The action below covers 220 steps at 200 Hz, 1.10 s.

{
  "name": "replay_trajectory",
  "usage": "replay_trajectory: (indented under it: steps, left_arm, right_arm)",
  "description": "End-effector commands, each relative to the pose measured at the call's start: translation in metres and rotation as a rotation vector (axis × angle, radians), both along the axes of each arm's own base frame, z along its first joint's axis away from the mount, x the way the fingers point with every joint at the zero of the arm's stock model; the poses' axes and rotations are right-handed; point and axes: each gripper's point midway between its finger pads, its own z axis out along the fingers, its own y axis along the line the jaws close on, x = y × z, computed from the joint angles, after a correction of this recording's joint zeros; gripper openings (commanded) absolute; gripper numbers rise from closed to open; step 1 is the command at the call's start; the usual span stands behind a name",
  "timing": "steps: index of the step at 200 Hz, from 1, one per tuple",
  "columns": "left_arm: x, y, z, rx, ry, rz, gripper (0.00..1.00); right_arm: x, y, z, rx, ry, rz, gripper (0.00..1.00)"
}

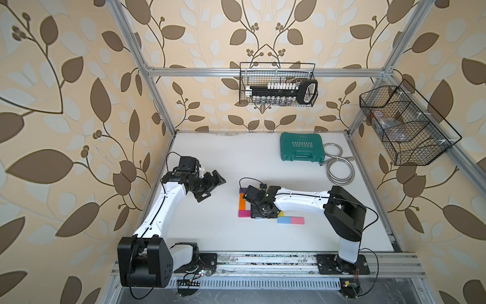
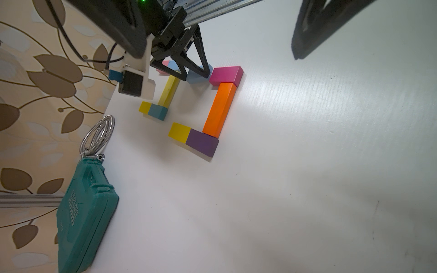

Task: Assemble the letter c with building blocks
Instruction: Assemble the building block at the center of the board.

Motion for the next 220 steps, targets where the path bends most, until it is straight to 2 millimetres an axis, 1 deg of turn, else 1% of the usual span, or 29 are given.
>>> replay_trajectory:
  steps: [1,21,56,75,99,130,160,184,220]
  left_arm:
    - [0.004,-0.002,0.011,-0.019,-0.031,-0.003,0.99]
    - [0.004,-0.003,0.013,-0.024,-0.036,-0.006,0.99]
    - [0.003,-0.004,0.018,-0.027,-0.043,-0.015,0.99]
    - [0.002,-0.004,0.019,-0.025,-0.045,-0.017,0.99]
    - [0.001,-0.004,0.019,-0.025,-0.044,-0.019,0.99]
    - [0.0,-0.004,0.019,-0.025,-0.041,-0.019,0.99]
    - [0.001,-0.004,0.02,-0.025,-0.045,-0.016,0.99]
    - [0.001,-0.004,0.02,-0.026,-0.046,-0.016,0.99]
    - [0.002,-0.004,0.021,-0.028,-0.049,-0.014,0.99]
  right_arm:
    - [-0.003,-0.006,0.009,0.006,-0.015,-0.008,0.75]
    - [-0.006,-0.007,0.016,0.034,-0.016,-0.012,0.75]
    - [-0.016,-0.008,0.022,0.102,0.001,-0.031,0.8]
    - [-0.022,-0.005,0.021,0.143,0.02,-0.037,0.82]
    - [-0.028,-0.001,0.015,0.148,0.039,-0.027,0.83]
    - [-0.033,0.009,0.007,0.159,0.057,-0.016,0.83]
    - [-0.037,0.024,0.002,0.171,0.069,-0.002,0.83]
    - [-0.038,0.035,0.001,0.173,0.071,0.013,0.83]
    - [-0.036,0.043,0.0,0.176,0.067,0.016,0.82]
